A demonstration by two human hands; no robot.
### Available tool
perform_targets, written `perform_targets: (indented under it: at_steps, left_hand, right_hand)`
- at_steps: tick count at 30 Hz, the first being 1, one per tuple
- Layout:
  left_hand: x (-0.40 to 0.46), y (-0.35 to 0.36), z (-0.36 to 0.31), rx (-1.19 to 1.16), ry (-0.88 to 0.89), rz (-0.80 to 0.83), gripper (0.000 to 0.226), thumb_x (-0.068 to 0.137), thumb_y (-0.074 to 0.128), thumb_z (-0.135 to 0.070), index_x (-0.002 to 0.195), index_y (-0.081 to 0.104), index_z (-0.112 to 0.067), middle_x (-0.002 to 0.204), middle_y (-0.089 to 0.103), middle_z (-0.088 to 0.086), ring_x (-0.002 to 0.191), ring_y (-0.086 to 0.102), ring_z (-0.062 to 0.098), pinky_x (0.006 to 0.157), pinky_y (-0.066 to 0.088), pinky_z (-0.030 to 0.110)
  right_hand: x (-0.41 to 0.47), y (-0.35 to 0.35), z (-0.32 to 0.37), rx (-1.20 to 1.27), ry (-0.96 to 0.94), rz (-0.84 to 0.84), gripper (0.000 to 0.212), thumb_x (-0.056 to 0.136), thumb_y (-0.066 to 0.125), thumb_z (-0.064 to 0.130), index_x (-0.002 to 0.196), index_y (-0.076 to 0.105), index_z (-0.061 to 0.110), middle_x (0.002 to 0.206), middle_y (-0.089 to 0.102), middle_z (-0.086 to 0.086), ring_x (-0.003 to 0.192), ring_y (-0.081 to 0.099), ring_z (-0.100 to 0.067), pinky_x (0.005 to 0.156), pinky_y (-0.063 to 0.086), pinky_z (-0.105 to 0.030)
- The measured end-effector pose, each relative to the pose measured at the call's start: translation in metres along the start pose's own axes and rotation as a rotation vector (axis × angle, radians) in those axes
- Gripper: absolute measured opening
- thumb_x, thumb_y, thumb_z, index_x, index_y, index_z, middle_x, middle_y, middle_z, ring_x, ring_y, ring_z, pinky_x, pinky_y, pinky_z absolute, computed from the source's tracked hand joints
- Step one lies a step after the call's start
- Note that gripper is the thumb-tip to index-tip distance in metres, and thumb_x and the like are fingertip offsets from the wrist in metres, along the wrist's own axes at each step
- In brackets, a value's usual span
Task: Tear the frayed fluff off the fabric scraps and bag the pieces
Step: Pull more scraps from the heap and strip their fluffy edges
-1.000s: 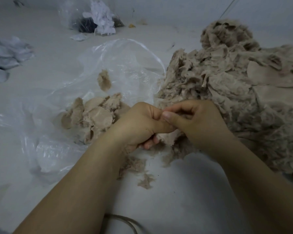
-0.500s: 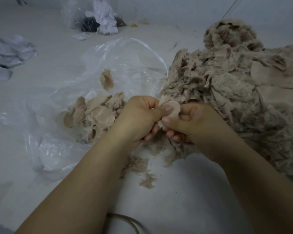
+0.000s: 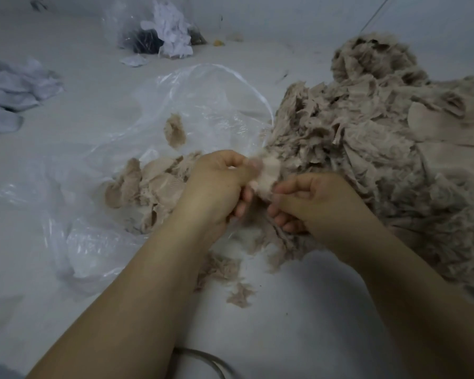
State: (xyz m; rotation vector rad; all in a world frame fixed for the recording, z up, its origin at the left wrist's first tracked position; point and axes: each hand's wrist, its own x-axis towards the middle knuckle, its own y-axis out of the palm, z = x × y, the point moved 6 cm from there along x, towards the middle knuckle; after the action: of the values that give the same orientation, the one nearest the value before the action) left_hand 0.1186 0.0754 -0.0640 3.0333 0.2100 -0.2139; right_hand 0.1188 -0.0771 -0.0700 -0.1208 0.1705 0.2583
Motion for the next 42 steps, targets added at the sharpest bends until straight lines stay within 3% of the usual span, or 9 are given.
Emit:
perform_targets:
  at_steps: [6, 10, 14, 19, 24, 27, 32, 35, 42]
  left_hand:
    - [0.002, -0.008, -0.002, -0.350, 0.092, -0.191, 0.071, 0.091, 0.069, -0.012, 0.147, 0.026, -0.018, 0.113, 0.065, 0.012, 0.093, 0.074, 0.021, 0.079, 0.060, 0.033]
    - [-0.003, 0.008, 0.000, 0.028, 0.101, -0.040, 0.017, 0.090, 0.065, -0.001, 0.105, 0.059, -0.006, 0.075, 0.070, 0.013, 0.051, 0.066, 0.020, 0.041, 0.047, 0.023]
    - [0.000, 0.022, 0.003, 0.750, 0.279, 0.043, 0.027, 0.084, 0.070, -0.005, 0.109, 0.069, -0.016, 0.098, 0.069, -0.002, 0.080, 0.064, 0.012, 0.072, 0.051, 0.021]
    - [-0.002, 0.033, 0.005, 0.940, 0.380, 0.082, 0.021, 0.082, 0.067, -0.009, 0.103, 0.062, -0.014, 0.090, 0.062, 0.000, 0.083, 0.061, 0.020, 0.065, 0.045, 0.025]
    - [0.002, 0.029, 0.003, 0.936, 0.436, 0.012, 0.020, 0.080, 0.074, -0.019, 0.094, 0.063, -0.010, 0.092, 0.059, 0.006, 0.080, 0.055, 0.021, 0.065, 0.037, 0.024]
    - [0.003, 0.030, 0.004, 0.941, 0.443, 0.010, 0.010, 0.087, 0.067, -0.017, 0.091, 0.068, -0.008, 0.091, 0.064, 0.010, 0.082, 0.060, 0.024, 0.073, 0.047, 0.034]
    - [0.000, 0.027, -0.003, 0.683, 0.485, 0.034, 0.013, 0.091, 0.057, -0.004, 0.081, 0.059, -0.012, 0.076, 0.063, 0.003, 0.072, 0.061, 0.016, 0.062, 0.049, 0.028]
    - [0.002, 0.024, 0.000, 0.589, 0.425, 0.029, 0.015, 0.093, 0.056, -0.003, 0.080, 0.055, -0.011, 0.068, 0.058, 0.003, 0.059, 0.052, 0.012, 0.054, 0.043, 0.024]
    - [0.002, 0.018, 0.003, 0.228, 0.216, 0.075, 0.025, 0.094, 0.057, -0.004, 0.071, 0.055, -0.014, 0.045, 0.042, -0.011, 0.038, 0.033, 0.005, 0.043, 0.029, 0.020]
  right_hand:
    - [0.005, -0.015, 0.005, -0.653, -0.317, -0.290, 0.028, 0.080, 0.074, 0.028, 0.105, 0.064, 0.034, 0.070, 0.066, 0.018, 0.058, 0.062, 0.004, 0.057, 0.046, -0.012]
    - [0.003, -0.004, 0.005, -0.891, -0.398, -0.222, 0.041, 0.074, 0.075, 0.030, 0.114, 0.067, 0.028, 0.057, 0.051, 0.015, 0.056, 0.051, -0.001, 0.055, 0.040, -0.018]
    - [0.004, -0.008, 0.007, -0.945, -0.379, -0.302, 0.022, 0.078, 0.071, 0.026, 0.101, 0.069, 0.024, 0.065, 0.060, 0.009, 0.062, 0.058, -0.011, 0.053, 0.040, -0.018]
    - [0.000, -0.008, 0.013, -0.814, -0.449, -0.316, 0.031, 0.080, 0.065, 0.025, 0.111, 0.068, 0.030, 0.067, 0.060, 0.014, 0.057, 0.052, 0.009, 0.057, 0.037, 0.001]
    - [0.001, -0.006, 0.012, -0.821, -0.445, -0.266, 0.044, 0.085, 0.059, 0.015, 0.128, 0.063, 0.023, 0.081, 0.062, 0.009, 0.058, 0.044, 0.007, 0.063, 0.038, -0.013]
    - [-0.002, -0.006, 0.017, -0.793, -0.499, -0.320, 0.041, 0.084, 0.063, 0.012, 0.124, 0.066, 0.019, 0.079, 0.062, 0.011, 0.059, 0.047, 0.003, 0.066, 0.035, -0.001]
    - [-0.002, 0.001, 0.018, -0.864, -0.549, -0.242, 0.047, 0.083, 0.060, 0.010, 0.130, 0.061, 0.016, 0.133, 0.053, -0.001, 0.098, 0.054, -0.005, 0.088, 0.038, -0.006]
    - [0.001, 0.000, 0.010, -0.885, -0.477, -0.201, 0.044, 0.083, 0.060, 0.011, 0.127, 0.062, 0.017, 0.130, 0.057, -0.005, 0.092, 0.058, -0.015, 0.083, 0.046, -0.023]
    - [0.010, -0.009, 0.007, -0.927, -0.417, -0.217, 0.039, 0.085, 0.059, 0.012, 0.124, 0.065, 0.017, 0.124, 0.062, -0.006, 0.116, 0.054, -0.022, 0.092, 0.035, -0.018]
